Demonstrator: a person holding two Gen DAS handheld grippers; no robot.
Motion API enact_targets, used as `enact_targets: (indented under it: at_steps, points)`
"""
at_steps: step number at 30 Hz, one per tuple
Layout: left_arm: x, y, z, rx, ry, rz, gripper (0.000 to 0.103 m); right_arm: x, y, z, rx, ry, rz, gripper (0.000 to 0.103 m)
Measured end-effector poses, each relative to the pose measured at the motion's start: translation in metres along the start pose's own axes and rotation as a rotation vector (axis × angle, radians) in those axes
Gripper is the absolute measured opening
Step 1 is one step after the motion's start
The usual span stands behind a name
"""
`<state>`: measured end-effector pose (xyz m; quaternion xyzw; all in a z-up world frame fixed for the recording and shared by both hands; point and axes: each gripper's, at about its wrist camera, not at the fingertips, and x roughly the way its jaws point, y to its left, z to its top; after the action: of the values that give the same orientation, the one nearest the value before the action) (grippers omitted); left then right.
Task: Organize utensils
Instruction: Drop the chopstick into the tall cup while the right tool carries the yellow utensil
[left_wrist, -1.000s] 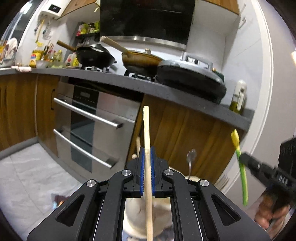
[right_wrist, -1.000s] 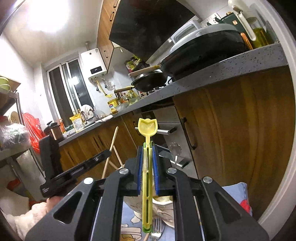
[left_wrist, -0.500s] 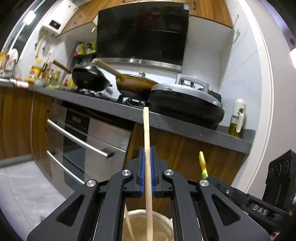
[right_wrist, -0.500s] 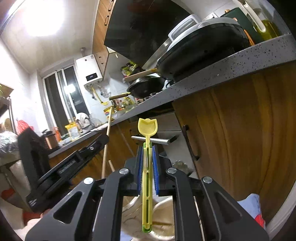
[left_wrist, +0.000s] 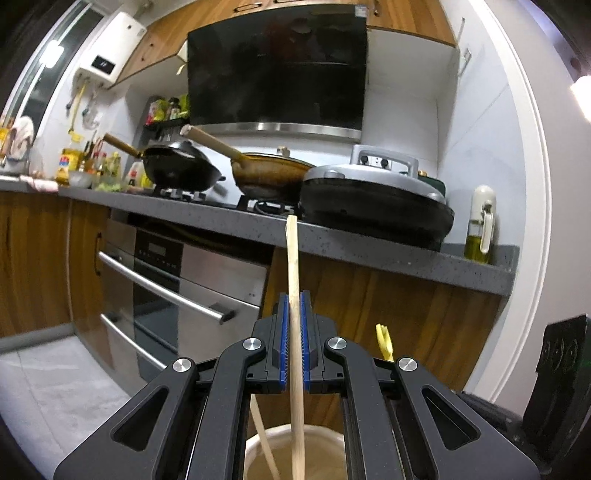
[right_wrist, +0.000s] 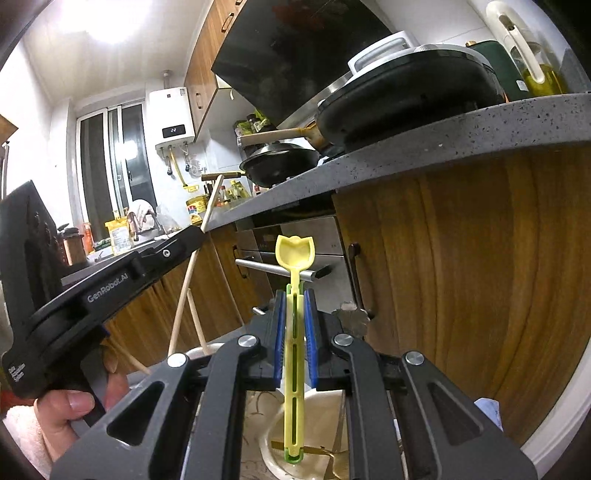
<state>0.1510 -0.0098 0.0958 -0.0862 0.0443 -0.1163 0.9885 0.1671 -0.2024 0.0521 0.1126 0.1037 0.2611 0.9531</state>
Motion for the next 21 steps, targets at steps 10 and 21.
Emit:
enact_targets:
  at_steps: [10,21]
  points:
    - [0.001,-0.001,-0.007,0.015,0.036,-0.025,0.006,0.0,-0.002,0.002,-0.012,-0.015,0.021,0.01]
    - [-0.013,-0.002,-0.011,0.071,0.047,-0.054,0.006,-0.003,-0.034,0.009,0.059,0.022,0.107,0.01]
